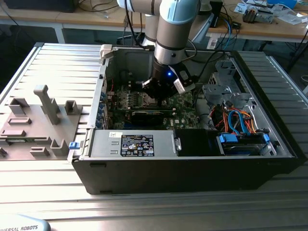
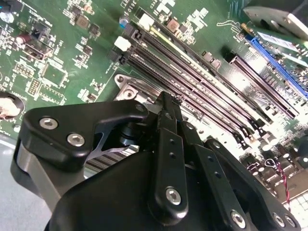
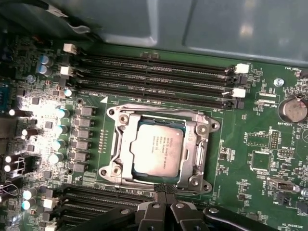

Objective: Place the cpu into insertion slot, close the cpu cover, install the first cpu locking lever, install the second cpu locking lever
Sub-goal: 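Install the second cpu locking lever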

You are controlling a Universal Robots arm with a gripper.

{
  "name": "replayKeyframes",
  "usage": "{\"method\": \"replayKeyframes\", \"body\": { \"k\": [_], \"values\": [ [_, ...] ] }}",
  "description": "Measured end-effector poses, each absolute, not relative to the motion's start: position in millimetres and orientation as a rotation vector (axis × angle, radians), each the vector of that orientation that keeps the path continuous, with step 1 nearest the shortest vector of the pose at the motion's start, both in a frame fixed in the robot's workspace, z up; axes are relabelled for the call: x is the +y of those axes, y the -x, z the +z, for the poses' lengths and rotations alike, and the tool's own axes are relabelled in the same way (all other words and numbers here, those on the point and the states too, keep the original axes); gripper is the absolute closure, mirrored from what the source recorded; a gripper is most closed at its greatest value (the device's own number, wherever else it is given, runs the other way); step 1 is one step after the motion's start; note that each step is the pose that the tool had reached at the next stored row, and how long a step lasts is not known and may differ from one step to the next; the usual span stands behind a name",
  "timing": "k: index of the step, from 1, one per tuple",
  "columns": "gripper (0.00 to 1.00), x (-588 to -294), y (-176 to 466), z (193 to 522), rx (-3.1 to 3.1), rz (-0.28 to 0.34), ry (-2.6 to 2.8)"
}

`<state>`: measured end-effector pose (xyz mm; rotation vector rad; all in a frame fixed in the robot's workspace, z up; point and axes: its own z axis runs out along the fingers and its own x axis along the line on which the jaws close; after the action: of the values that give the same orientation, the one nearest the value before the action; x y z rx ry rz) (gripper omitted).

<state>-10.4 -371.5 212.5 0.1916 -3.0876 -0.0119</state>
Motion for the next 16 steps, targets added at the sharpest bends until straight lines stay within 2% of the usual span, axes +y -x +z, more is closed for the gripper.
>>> {"method": "replayKeyframes", "body": {
  "k": [7, 16],
  "values": [
    [0.89, -366, 11, 217, -3.088, -0.007, -0.191],
    [0.89, -361, 12, 242, -3.089, -0.015, -0.19]
  ]
}}
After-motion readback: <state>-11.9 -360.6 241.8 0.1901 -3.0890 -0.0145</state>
